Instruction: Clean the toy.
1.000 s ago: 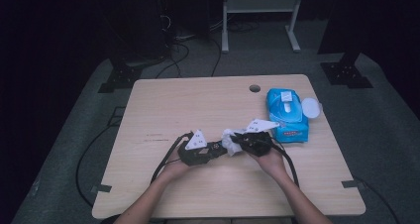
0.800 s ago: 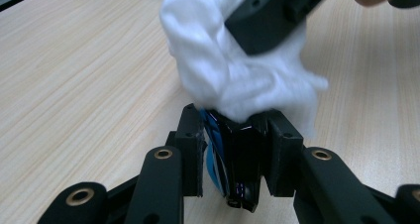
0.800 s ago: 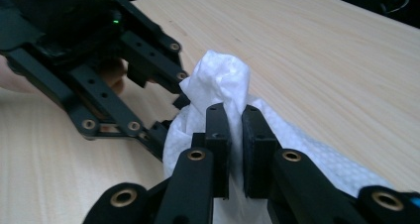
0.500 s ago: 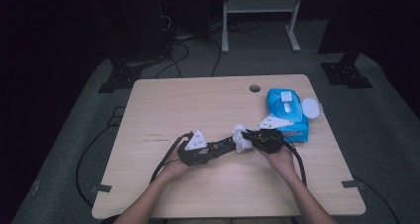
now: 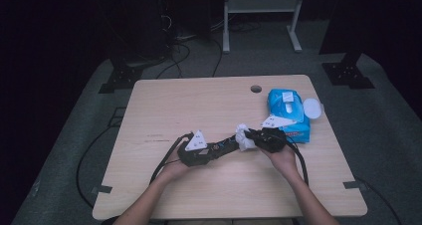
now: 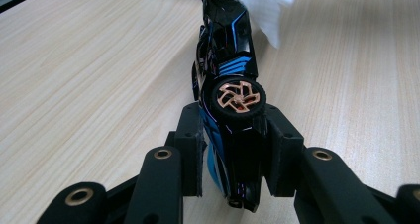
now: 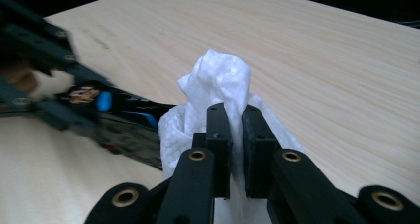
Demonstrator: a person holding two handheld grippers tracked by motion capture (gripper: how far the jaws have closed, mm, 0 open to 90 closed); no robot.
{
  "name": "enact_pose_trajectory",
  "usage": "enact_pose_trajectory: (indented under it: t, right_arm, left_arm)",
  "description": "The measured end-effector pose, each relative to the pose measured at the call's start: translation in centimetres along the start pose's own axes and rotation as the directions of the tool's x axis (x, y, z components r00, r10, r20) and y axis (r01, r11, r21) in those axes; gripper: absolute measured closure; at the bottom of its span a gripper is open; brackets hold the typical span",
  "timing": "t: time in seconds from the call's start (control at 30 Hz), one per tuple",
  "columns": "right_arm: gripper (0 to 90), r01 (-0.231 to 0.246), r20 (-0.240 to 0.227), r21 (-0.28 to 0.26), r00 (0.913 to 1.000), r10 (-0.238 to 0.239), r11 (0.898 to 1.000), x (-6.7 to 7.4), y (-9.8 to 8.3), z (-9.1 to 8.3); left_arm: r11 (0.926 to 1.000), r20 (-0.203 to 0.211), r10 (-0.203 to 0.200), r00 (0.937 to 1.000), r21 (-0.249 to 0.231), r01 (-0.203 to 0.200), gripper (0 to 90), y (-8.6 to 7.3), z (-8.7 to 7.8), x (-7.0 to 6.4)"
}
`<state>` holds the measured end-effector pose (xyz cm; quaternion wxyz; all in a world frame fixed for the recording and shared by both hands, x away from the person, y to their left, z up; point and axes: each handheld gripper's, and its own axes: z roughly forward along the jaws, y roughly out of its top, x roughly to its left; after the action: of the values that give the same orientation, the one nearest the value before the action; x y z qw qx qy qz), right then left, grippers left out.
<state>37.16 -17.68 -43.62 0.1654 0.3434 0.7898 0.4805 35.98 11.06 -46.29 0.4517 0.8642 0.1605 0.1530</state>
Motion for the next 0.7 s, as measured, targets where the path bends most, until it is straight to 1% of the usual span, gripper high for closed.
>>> enact_pose_trajectory:
  t: [0.07, 0.1, 0.13, 0.23, 0.3, 0.33, 0.4, 0.43, 0.47, 0.53, 0.57, 0.6, 0.63, 0.67, 0.7]
  right_arm:
    - [83.4, 0.022, -0.023, 0.001, 0.9995, -0.022, 1.000, 0.8, 0.4, 0.2]
    - [83.4, 0.025, -0.035, -0.003, 0.9991, -0.025, 1.000, 1.1, 0.5, 0.4]
    - [83.4, 0.029, -0.060, -0.002, 0.9978, -0.029, 1.000, 1.6, 0.8, 0.6]
    - [83.5, 0.059, -0.107, 0.012, 0.9926, -0.058, 0.998, 3.1, 1.4, 1.7]
    - [83.4, 0.080, -0.144, 0.017, 0.9867, -0.076, 0.997, 4.3, 1.8, 2.6]
    - [83.5, 0.083, -0.178, 0.009, 0.9807, -0.080, 0.997, 5.2, 2.1, 3.3]
    - [83.4, 0.076, -0.215, 0.001, 0.9738, -0.074, 0.997, 6.0, 2.4, 4.0]
    - [83.5, 0.087, -0.235, 0.002, 0.9683, -0.084, 0.996, 6.6, 2.5, 4.5]
    - [83.4, 0.115, -0.238, 0.010, 0.9651, -0.109, 0.993, 7.1, 2.6, 4.9]
    - [83.4, 0.142, -0.223, 0.014, 0.9653, -0.136, 0.990, 7.1, 2.8, 5.0]
    - [83.4, 0.149, -0.206, 0.016, 0.9681, -0.143, 0.989, 7.0, 2.8, 4.9]
    - [83.4, 0.172, -0.165, 0.022, 0.9721, -0.167, 0.985, 6.6, 2.8, 4.6]
    - [83.4, 0.170, -0.144, 0.025, 0.9758, -0.165, 0.985, 6.1, 2.8, 4.2]
    - [83.4, 0.156, -0.122, 0.024, 0.9808, -0.152, 0.987, 5.4, 2.7, 3.8]
    - [83.4, 0.150, -0.103, 0.019, 0.9837, -0.147, 0.989, 4.9, 2.6, 3.4]
  left_arm:
    - [1.0000, 0.000, 0.000, 1.0000, 0.000, 0.000, 65.3, 0.0, 0.0, 0.0]
    - [1.0000, -0.001, 0.002, 1.0000, 0.001, -0.002, 65.3, 0.0, 0.0, 0.0]
    - [1.0000, -0.002, 0.004, 1.0000, 0.002, -0.004, 65.2, 0.1, 0.0, -0.1]
    - [0.9998, -0.006, 0.017, 0.9998, 0.003, -0.017, 65.3, 0.2, 0.1, -0.2]
    - [0.9997, -0.008, 0.023, 0.9997, 0.006, -0.023, 65.3, 0.2, 0.1, -0.3]
    - [0.9997, -0.008, 0.024, 0.9997, 0.007, -0.024, 65.4, 0.2, 0.1, -0.3]
    - [0.9996, -0.006, 0.027, 0.9996, 0.010, -0.027, 65.4, 0.2, 0.0, -0.2]
    - [0.9996, -0.003, 0.028, 0.9996, 0.009, -0.028, 65.4, 0.1, -0.1, -0.1]
    - [0.9996, -0.002, 0.026, 0.9997, 0.009, -0.026, 65.4, 0.0, -0.2, -0.1]
    - [0.9996, -0.002, 0.027, 0.9996, 0.013, -0.027, 65.4, -0.1, -0.5, 0.1]
    - [0.9997, -0.004, 0.021, 0.9998, 0.016, -0.021, 65.4, -0.2, -0.6, 0.2]
    - [0.9996, -0.002, 0.023, 0.9997, 0.016, -0.023, 65.4, -0.3, -0.8, 0.3]
    - [0.9996, -0.001, 0.023, 0.9997, 0.016, -0.023, 65.4, -0.3, -0.8, 0.3]
    - [0.9996, 0.001, 0.024, 0.9997, 0.016, -0.024, 65.4, -0.4, -0.9, 0.4]
    - [0.9994, 0.004, 0.028, 0.9996, 0.021, -0.028, 65.5, -0.4, -1.0, 0.5]
